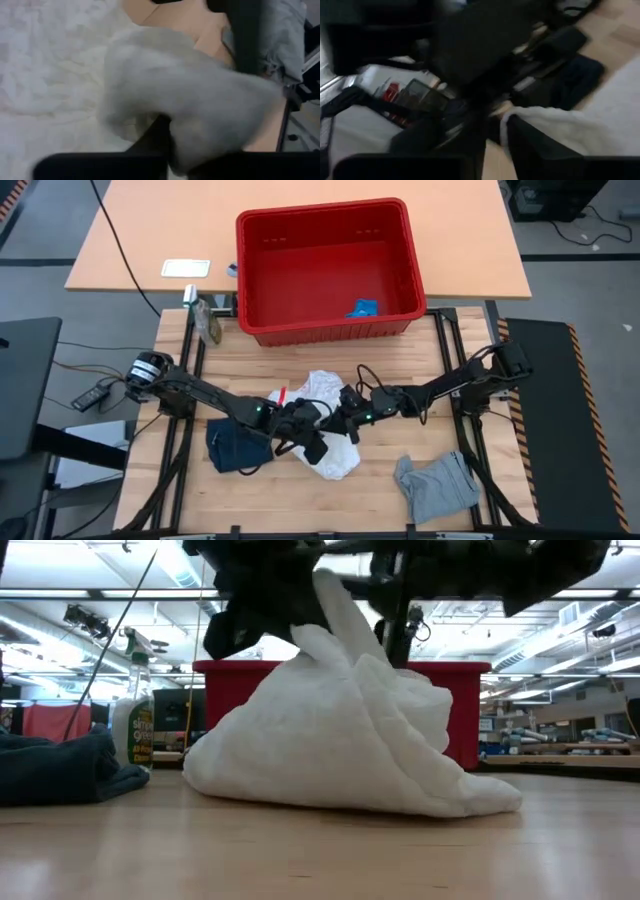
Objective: Fold laundry
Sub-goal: Fold the white dress
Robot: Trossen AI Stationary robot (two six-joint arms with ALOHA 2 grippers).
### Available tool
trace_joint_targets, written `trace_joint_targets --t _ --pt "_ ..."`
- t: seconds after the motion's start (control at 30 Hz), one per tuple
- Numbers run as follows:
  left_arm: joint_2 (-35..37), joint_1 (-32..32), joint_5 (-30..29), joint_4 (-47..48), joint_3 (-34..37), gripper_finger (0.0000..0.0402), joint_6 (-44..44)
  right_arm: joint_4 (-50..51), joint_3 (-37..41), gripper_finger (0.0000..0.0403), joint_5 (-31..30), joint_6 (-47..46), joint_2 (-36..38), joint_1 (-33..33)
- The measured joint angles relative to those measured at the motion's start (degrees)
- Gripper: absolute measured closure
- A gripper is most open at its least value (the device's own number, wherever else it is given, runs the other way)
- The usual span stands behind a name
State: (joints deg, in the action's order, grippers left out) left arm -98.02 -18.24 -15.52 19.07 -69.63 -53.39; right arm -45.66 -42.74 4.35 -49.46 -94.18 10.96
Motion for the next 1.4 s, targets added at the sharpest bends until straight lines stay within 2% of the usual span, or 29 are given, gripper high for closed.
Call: trace_joint_targets --t 0.03,0.1,0.2,0.27,0.43,0.5,0.6,0.8,0.97,1.1,1.23,1.4 --pt "0.0 -0.5 -0.4 -0.1 0.0 0.0382 -0.5 1.4 0.0 0.0303 0.0 0.2 0.8 0.3" --pt "0.2 -1.9 -2.4 1.5 0.0 0.0389 -2.8 5.4 0.0 0.0291 -1.8 0.2 2.2 1.2" --pt "1.4 -5.5 -5.1 5.3 0.1 0.0395 -8.2 15.5 0.0 0.0287 -7.8 1.3 3.9 3.3" --pt "3.0 -8.5 -9.4 11.3 0.1 0.0396 -14.2 21.2 0.0 0.0289 -11.6 1.5 4.1 5.2" --pt "6.1 -17.7 -25.3 27.7 0.1 0.0398 -43.4 24.6 0.0 0.029 -14.2 1.2 0.0 8.2" --pt "6.1 -21.0 -27.9 32.1 0.0 0.0399 -54.7 22.7 0.0 0.029 -14.7 1.4 -2.5 8.3" --pt "4.0 -24.2 -28.0 33.4 0.0 0.04 -64.0 18.9 0.0 0.029 -15.1 3.6 -6.7 6.1" --pt "0.7 -26.4 -28.0 30.4 0.1 0.0399 -63.9 6.1 0.0 0.0293 -12.5 7.9 -16.1 -1.1" --pt "0.8 -27.2 -28.1 29.9 0.1 0.0391 -62.8 3.6 -0.3 0.031 -11.6 6.2 -19.9 -5.8" --pt "1.3 -27.6 -28.1 30.7 0.1 0.0392 -63.1 5.5 -0.5 0.0328 -9.1 4.0 -20.5 -7.6" --pt "1.2 -26.5 -28.1 34.3 0.1 0.0396 -62.7 10.1 -0.5 0.0352 -7.0 4.8 -19.7 -6.6" --pt "1.2 -22.3 -28.1 32.3 0.7 0.0396 -53.0 23.9 -0.4 0.0383 -8.3 1.9 -15.7 -2.4"
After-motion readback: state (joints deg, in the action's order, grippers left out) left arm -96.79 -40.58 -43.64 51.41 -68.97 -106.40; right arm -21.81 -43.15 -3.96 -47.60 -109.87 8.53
